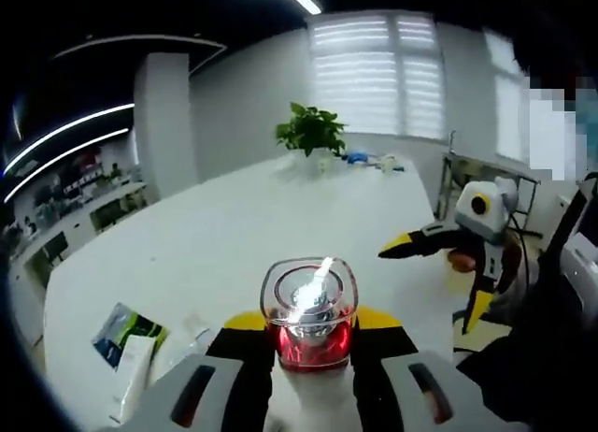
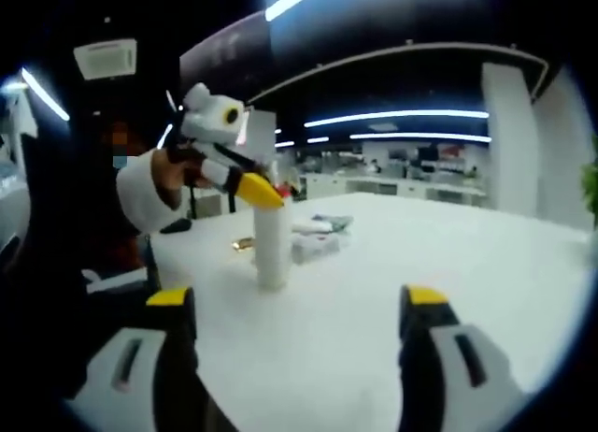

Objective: Arrange the skincare products in the storage area until every visible bottle or jar stands upright without overlapping.

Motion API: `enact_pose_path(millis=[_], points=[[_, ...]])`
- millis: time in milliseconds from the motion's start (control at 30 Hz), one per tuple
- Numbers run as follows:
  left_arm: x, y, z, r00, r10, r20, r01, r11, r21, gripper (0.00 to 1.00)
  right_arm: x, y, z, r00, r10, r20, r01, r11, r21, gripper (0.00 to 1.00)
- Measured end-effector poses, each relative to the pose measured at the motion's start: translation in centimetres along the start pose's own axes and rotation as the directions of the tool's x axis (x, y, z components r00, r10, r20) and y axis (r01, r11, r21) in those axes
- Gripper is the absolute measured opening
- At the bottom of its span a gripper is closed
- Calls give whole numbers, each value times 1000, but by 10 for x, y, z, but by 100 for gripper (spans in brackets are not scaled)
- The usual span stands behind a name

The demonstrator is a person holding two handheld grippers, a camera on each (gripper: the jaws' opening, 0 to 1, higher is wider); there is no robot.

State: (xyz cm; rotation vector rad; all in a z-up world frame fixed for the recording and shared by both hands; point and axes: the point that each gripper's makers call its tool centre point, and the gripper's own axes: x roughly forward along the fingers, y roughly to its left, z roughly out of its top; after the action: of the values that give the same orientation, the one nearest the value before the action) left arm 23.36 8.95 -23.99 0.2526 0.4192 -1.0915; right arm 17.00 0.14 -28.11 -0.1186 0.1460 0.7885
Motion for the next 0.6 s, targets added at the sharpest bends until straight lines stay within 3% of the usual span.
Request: enact_pose_path(millis=[133, 333, 600], points=[[-3, 4, 6, 997, -31, 73, 33, 999, -32, 32, 6, 4, -3, 1000, 5, -23, -5, 1000, -17, 91], [-6, 8, 6, 994, -39, 101, 42, 999, -29, 39, 10, 8, -1, 999, 0, -36, -1, 999, -38, 90], [-19, 10, 0, 989, -34, 143, 43, 997, -58, 38, 22, 19, -3, 999, 5, -52, -8, 998, -56, 89]])
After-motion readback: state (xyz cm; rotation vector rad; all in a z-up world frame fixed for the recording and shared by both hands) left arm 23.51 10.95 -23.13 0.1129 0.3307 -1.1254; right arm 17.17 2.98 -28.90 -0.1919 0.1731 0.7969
